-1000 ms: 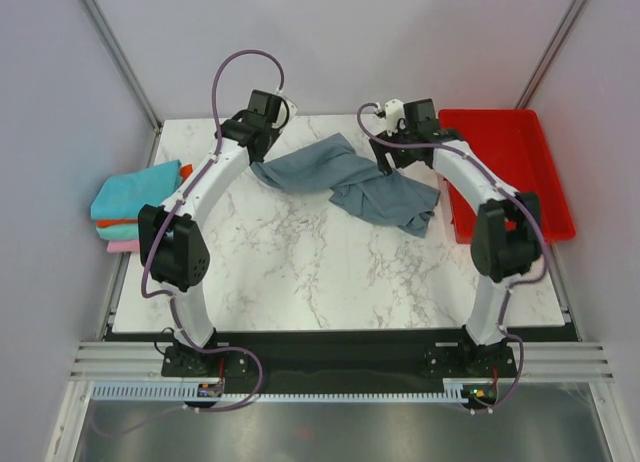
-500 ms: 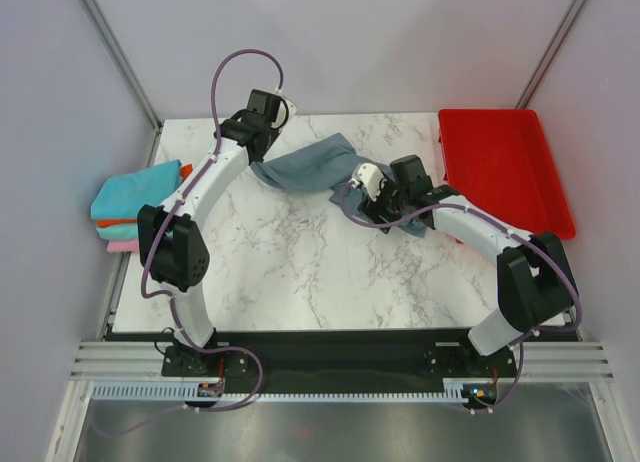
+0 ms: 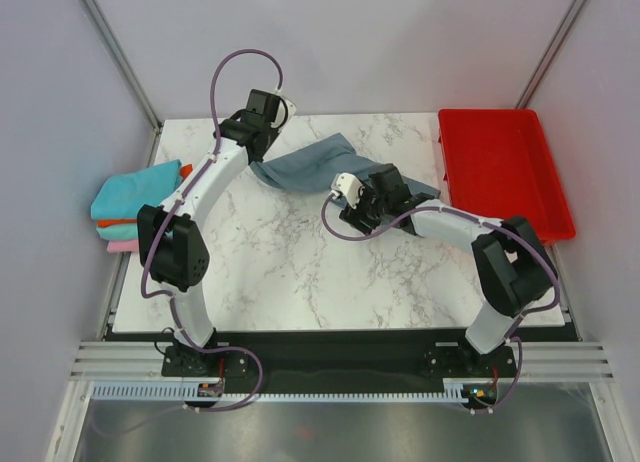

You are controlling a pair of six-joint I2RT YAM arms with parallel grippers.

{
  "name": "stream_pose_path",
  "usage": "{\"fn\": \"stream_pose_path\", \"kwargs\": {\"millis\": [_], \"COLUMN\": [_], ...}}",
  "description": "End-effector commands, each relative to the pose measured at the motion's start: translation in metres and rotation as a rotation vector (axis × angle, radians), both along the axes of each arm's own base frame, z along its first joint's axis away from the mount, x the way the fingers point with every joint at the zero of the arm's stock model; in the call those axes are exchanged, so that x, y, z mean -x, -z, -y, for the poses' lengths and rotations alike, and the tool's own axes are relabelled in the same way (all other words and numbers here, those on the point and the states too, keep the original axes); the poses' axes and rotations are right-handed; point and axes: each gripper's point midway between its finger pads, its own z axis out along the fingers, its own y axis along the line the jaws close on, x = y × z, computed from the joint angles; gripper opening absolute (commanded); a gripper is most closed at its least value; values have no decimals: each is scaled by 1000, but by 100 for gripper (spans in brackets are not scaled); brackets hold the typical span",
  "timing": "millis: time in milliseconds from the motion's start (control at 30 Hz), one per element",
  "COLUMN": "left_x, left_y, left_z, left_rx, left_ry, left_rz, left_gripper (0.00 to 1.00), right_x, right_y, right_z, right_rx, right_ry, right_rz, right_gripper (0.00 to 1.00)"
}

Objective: Fold and stack the t-shirts
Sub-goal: Flatten the tshirt out

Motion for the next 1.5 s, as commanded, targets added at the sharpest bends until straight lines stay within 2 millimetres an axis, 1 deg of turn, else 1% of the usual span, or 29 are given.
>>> {"fn": "stream_pose_path", "kwargs": {"millis": [0, 33, 100, 233, 267, 300, 333, 400, 533, 767, 933, 1100, 1467], "left_x": [5, 5, 5, 5, 5, 4, 4, 2, 3, 2, 1, 1, 2], "left_y": [-18, -17, -17, -15, -13, -14, -14, -15, -12, -12, -12, -15, -13], "left_z": [-5, -5, -6, -7, -8, -7, -7, -7, -6, -6, -6, -6, -8], "left_rx": [34, 34, 33, 32, 29, 31, 30, 32, 30, 29, 31, 31, 24], "left_ry": [-23, -23, -25, -29, -29, -29, -28, -30, -28, -27, -28, -28, -31], "left_rz": [38, 38, 36, 32, 27, 29, 30, 33, 24, 24, 26, 31, 27], "left_gripper": [2, 2, 2, 2, 2, 2, 2, 2, 2, 2, 2, 2, 2], "right_x": [-16, -17, -21, -28, -30, -35, -37, -41, -45, -47, -41, -38, -49], "right_y": [-13, -8, -8, -2, 0, -4, -1, -2, 1, 1, 4, 13, 32], "right_z": [-22, -23, -25, -26, -26, -28, -28, -30, -29, -27, -24, -22, -18], "right_rx": [-51, -45, -49, -44, -40, -53, -52, -56, -50, -38, -27, -2, 46], "right_ry": [-19, -16, -10, 7, 17, 24, 29, 42, 57, 66, 63, 51, 78], "right_rz": [49, 45, 58, 65, 61, 82, 80, 84, 89, 92, 72, 65, 55], "right_gripper": [68, 67, 67, 64, 61, 61, 56, 52, 45, 44, 46, 49, 49]}}
